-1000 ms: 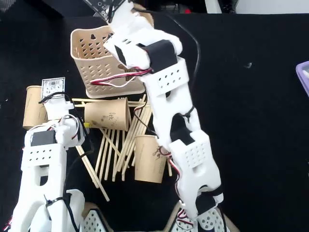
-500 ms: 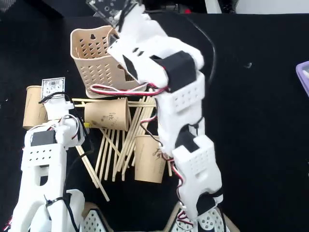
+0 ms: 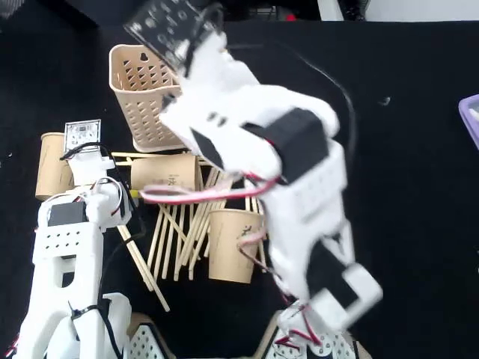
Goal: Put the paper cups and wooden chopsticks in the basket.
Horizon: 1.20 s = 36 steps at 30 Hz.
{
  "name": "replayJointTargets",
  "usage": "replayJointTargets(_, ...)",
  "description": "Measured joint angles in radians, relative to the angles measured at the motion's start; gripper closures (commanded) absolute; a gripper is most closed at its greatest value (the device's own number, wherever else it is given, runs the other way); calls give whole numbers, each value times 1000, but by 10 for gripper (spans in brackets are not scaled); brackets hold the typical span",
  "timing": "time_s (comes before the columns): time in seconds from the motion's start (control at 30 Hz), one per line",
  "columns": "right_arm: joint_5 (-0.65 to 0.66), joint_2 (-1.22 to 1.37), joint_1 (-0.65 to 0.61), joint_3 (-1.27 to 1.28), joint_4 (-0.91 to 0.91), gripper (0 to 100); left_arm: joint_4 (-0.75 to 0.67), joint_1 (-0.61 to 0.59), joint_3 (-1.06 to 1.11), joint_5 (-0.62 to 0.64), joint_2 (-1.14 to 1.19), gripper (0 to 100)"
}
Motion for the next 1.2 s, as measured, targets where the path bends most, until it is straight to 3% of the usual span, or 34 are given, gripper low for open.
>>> replayJointTargets(0.2, 167, -288, -2, 623, -8, 785, 0, 0, 0, 0, 0, 769)
replayJointTargets(0.3, 222, -387, -3, 942, -95, 724, 0, 0, 0, 0, 0, 769)
replayJointTargets(0.5, 287, -422, -3, 1395, -296, 719, 0, 0, 0, 0, 0, 769)
replayJointTargets(0.9, 471, -423, -3, 1476, -331, 716, 0, 0, 0, 0, 0, 769)
replayJointTargets(1.2, 485, -275, 60, 1419, -301, 712, 0, 0, 0, 0, 0, 769)
